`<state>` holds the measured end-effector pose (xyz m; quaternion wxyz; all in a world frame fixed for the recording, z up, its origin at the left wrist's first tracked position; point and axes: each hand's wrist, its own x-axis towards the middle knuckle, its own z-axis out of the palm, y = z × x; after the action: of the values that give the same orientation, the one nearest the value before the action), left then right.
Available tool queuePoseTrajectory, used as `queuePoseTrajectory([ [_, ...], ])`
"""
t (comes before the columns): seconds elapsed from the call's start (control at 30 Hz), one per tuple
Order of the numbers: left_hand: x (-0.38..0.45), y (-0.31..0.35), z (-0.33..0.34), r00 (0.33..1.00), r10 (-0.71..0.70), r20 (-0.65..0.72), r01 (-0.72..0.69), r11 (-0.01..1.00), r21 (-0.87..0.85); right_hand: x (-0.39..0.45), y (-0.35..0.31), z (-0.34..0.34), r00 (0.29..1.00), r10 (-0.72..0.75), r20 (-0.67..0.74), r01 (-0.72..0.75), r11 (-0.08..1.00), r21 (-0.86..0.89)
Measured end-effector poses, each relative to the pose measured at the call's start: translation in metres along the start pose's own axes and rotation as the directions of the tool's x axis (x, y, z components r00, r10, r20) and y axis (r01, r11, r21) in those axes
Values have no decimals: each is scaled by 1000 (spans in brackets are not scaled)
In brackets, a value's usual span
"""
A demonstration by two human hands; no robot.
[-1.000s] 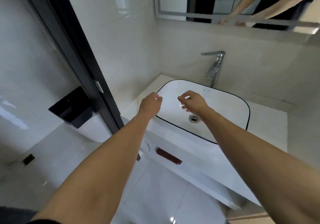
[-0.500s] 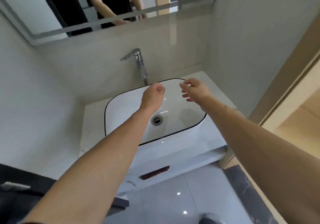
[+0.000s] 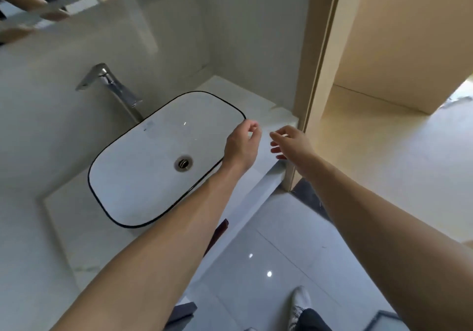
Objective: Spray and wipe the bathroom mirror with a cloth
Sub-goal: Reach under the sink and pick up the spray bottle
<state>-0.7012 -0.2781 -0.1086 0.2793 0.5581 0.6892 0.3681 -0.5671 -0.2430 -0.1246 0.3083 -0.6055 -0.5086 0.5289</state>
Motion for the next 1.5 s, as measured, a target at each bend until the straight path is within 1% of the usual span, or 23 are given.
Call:
queuePoseTrajectory([
  [0.13,-4,-19,52,994,33,102,-34,999,10,10,56,-17,996,32,-87,-29,999,32],
  [0.2,-5,-38,82,990,49,133,-53,998,20,21,91,-21,991,44,-126,-44,999,7],
  [0.4,-5,-129,178,982,56,183,-65,997,43,68,208,-7,986,51,-158,-58,998,-39],
  [0.6,10,-249,251,986,46,161,-63,993,104,137,318,40,992,4,-123,-15,996,-84],
  [0.67,13,-289,269,990,17,139,-35,991,132,158,352,61,994,-9,-107,-1,996,-95],
  [0.77,13,-350,288,997,-36,70,26,988,151,176,392,98,997,-20,-78,11,994,-113],
  [0.87,14,-403,294,994,-75,-83,86,986,144,188,422,135,998,-49,-44,45,995,-93],
  [0.97,16,-440,287,963,-99,-250,138,980,140,199,438,171,994,-107,8,107,992,-68],
  [1.1,11,-473,271,885,-154,-439,230,965,125,210,443,213,981,-168,98,171,985,-26],
  [1.2,8,-490,255,827,-225,-515,295,954,57,220,443,238,960,-208,189,213,977,-8],
  [1.23,9,-495,249,807,-256,-531,312,950,15,222,443,245,951,-222,216,229,973,-10],
  [1.3,15,-507,241,793,-303,-529,316,946,-68,227,443,257,932,-258,255,271,962,-15],
  [1.33,18,-513,237,800,-321,-507,316,944,-98,228,442,262,922,-283,264,296,955,-12],
  [1.43,21,-523,229,859,-334,-387,304,943,-138,231,441,272,892,-360,272,370,929,17],
  [1.5,20,-525,227,876,-342,-340,268,931,-247,234,442,275,884,-389,259,392,919,43],
])
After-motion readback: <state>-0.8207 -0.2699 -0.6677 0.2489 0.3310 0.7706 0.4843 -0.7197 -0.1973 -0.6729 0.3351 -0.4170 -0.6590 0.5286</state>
